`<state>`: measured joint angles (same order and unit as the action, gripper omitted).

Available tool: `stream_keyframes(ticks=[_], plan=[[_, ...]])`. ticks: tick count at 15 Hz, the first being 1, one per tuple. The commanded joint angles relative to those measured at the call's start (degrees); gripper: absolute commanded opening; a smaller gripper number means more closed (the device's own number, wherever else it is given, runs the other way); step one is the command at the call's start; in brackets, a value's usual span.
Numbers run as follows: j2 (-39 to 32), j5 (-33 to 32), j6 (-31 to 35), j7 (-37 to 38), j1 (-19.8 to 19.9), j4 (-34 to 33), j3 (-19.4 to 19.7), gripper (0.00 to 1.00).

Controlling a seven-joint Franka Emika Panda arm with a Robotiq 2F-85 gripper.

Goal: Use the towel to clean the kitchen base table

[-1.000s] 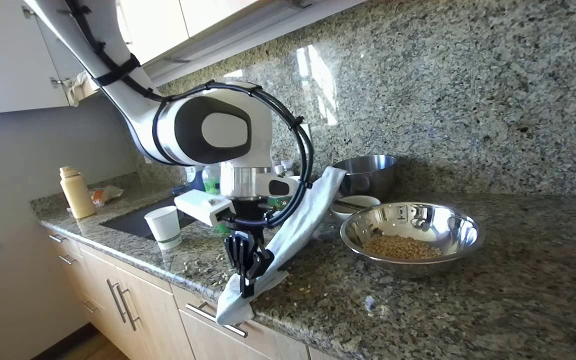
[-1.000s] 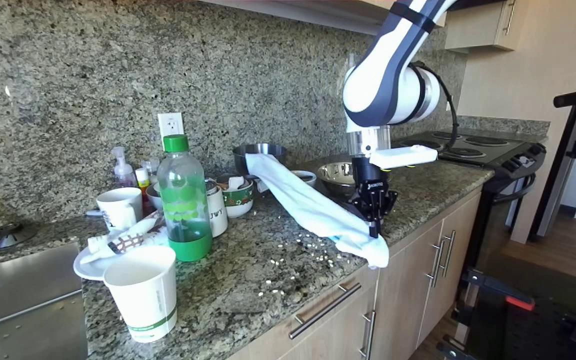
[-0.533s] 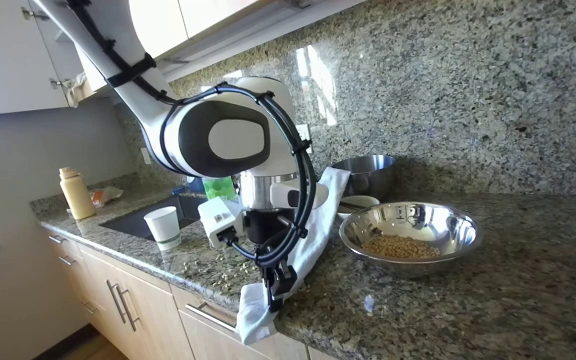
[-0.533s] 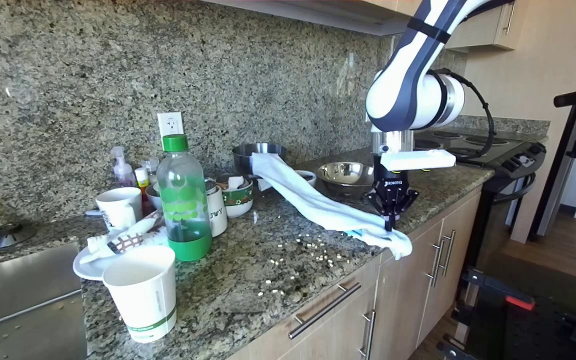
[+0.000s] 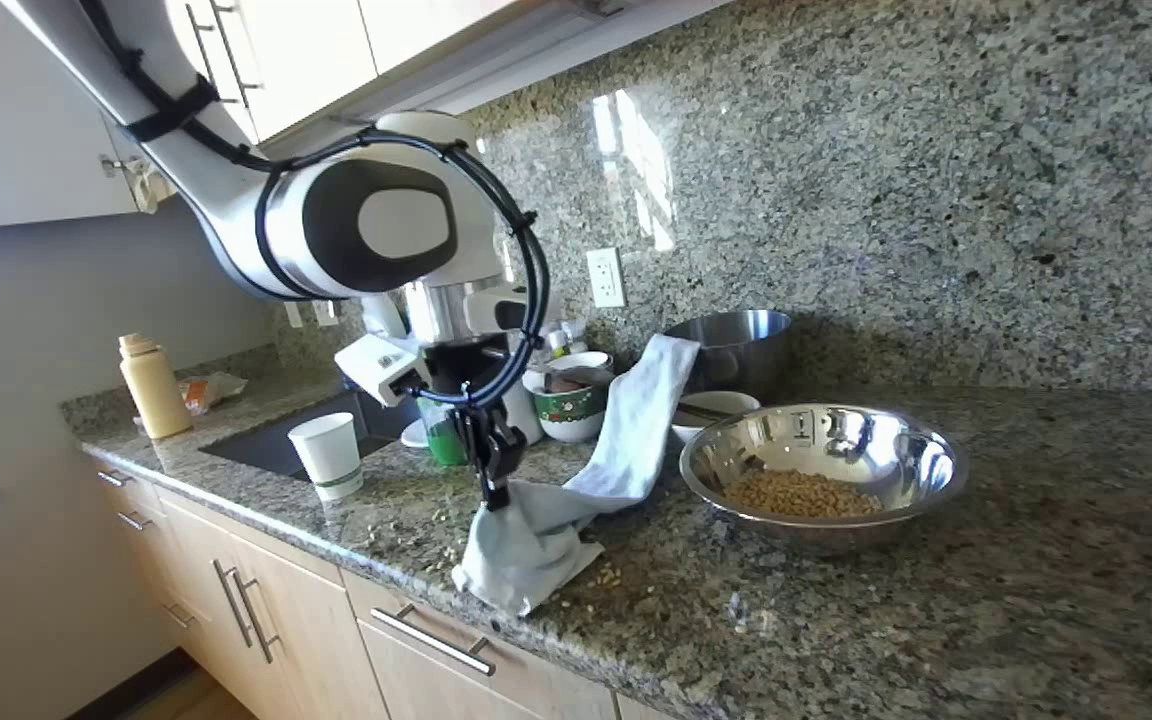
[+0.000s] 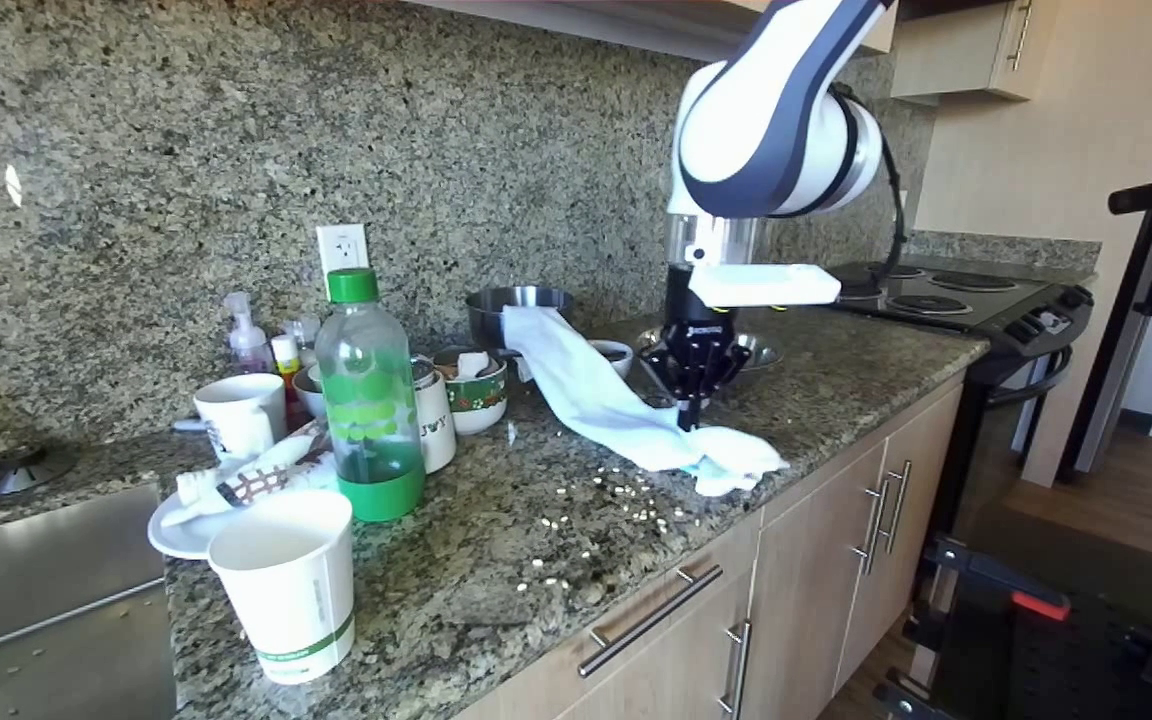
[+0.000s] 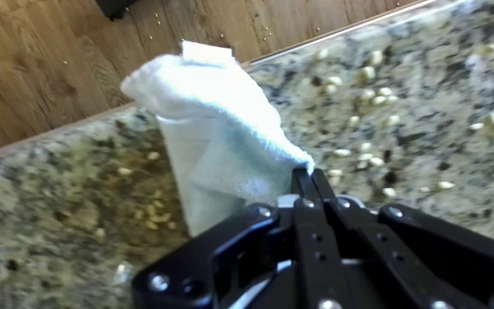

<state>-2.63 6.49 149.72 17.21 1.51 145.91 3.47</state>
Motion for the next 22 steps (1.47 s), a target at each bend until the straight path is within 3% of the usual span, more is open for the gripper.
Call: stream_keyframes(ticks=[1,5,8,11,18,22], plan=[[0.92,0.74,-1.95,-1.63,-4.78,-3.78,-5.72,0.0],[-2.41,6.92,-4.74,-9.92,-8.06,-9.69,-10.34,0.0],[-6.42,12.85,-6.92,-21.77,-8.33,-13.79,-12.5,0.0],[-12.58,11.47,-9.07,-29.38,-7.85,-18.92,-13.5,0.0],[-23.87,4.95,-11.15,-31.63,-7.13,-26.74,-13.27,0.0],[-26.11,4.09,-10.96,-30.82,-5.15,-26.75,-12.43,0.0]])
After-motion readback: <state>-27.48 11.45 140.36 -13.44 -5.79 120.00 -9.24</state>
